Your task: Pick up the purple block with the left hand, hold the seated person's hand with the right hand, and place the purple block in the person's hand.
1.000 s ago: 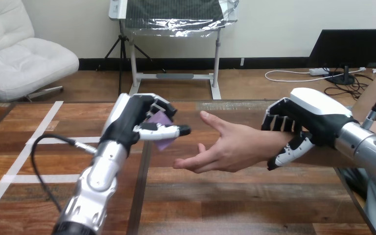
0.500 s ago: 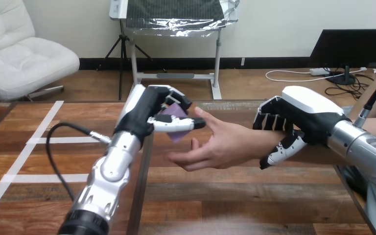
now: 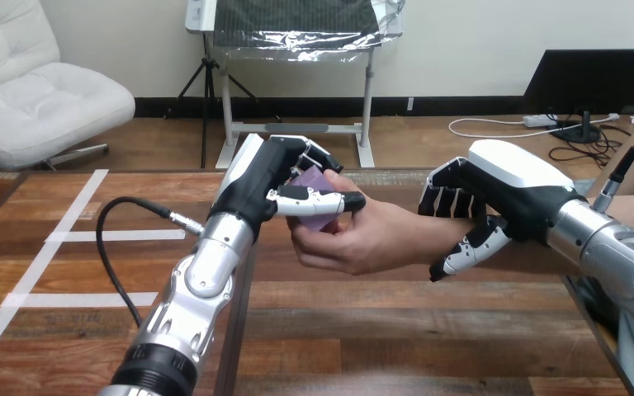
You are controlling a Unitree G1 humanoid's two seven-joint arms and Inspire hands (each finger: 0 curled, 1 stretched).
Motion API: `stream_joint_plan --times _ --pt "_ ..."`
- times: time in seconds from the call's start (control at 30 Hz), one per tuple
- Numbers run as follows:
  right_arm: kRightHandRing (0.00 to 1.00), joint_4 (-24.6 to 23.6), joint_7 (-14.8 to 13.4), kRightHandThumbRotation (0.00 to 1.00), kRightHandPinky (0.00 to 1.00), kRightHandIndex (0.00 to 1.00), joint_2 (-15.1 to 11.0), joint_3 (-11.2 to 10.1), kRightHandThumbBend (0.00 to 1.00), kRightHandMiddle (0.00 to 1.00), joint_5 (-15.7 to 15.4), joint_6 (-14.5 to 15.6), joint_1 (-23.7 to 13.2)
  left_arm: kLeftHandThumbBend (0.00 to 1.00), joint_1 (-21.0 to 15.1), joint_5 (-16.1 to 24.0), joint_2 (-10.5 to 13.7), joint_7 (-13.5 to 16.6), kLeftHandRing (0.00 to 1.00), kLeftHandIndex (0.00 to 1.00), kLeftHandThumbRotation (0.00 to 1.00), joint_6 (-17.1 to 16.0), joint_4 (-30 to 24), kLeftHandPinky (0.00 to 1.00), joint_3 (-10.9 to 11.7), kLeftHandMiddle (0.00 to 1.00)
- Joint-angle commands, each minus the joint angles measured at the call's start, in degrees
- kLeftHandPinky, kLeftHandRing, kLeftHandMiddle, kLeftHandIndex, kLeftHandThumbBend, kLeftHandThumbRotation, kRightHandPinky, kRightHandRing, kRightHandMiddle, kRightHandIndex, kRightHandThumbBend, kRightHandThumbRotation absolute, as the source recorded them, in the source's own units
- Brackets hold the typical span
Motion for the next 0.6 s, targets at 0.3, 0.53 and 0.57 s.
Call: stream_joint_plan --times 0.3,0.53,0.57 --pt "0.42 -0.2 1.4 0.06 0.36 0.51 1.7 -0.3 0.86 0.48 0.5 3.2 4.0 0.63 -5.2 0.1 -2.2 -1.1 0.36 0.47 0.00 -1.3 0.6 0.29 -1.9 0.42" --pt "0.41 -1.3 1.3 0.06 0.35 0.51 1.8 -0.4 0.87 0.48 0.6 3.9 4.4 0.63 -4.7 0.4 -2.5 -1.3 0.36 0.47 0.00 -1.6 0.2 0.30 -2.7 0.42" --pt "0.41 -1.5 1.3 0.06 0.35 0.51 1.8 -0.5 0.87 0.48 0.6 4.0 4.5 0.63 -4.6 0.4 -2.7 -1.4 0.36 0.47 0.00 -1.4 0.1 0.30 -2.8 0.42"
